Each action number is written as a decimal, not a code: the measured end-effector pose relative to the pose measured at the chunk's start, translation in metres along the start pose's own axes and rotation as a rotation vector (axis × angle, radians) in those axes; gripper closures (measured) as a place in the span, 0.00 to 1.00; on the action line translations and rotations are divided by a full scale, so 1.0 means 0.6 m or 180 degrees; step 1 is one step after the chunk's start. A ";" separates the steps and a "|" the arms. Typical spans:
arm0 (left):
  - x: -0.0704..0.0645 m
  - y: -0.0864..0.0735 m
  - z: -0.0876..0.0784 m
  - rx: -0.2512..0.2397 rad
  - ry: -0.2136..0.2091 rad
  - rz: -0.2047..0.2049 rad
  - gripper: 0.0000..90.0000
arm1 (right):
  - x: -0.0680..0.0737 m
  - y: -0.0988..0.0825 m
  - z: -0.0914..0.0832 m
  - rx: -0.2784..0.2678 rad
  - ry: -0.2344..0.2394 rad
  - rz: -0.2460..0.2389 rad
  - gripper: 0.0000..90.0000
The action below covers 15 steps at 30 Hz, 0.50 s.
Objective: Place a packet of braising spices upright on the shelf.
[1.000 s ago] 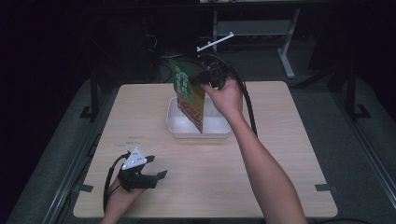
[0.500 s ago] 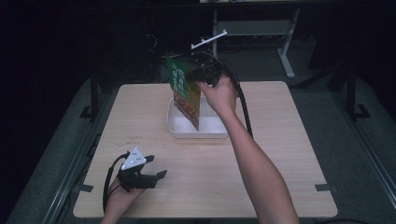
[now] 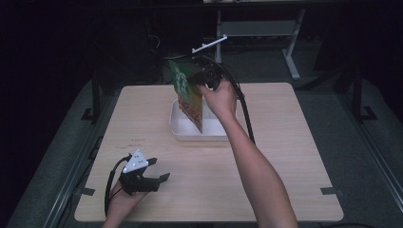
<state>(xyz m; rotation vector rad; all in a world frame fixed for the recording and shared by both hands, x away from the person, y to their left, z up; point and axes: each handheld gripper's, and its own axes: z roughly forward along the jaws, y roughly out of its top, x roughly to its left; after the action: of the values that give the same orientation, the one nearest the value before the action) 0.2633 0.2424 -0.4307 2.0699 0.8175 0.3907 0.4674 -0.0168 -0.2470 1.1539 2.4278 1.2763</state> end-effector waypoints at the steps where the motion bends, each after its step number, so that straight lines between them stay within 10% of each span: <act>1: 0.000 0.000 0.000 0.0003 -0.0002 0.0003 0.27 | 0.000 -0.001 0.002 -0.0002 0.0000 -0.0002 1.00; 15: -0.001 0.001 0.000 0.0001 -0.0025 0.0001 0.27 | -0.003 -0.009 0.022 0.0035 -0.0038 0.0003 1.00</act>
<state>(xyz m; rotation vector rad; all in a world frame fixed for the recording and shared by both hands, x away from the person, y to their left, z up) 0.2629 0.2419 -0.4303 2.0707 0.8125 0.3824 0.4715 -0.0115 -0.2597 1.1624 2.4291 1.2540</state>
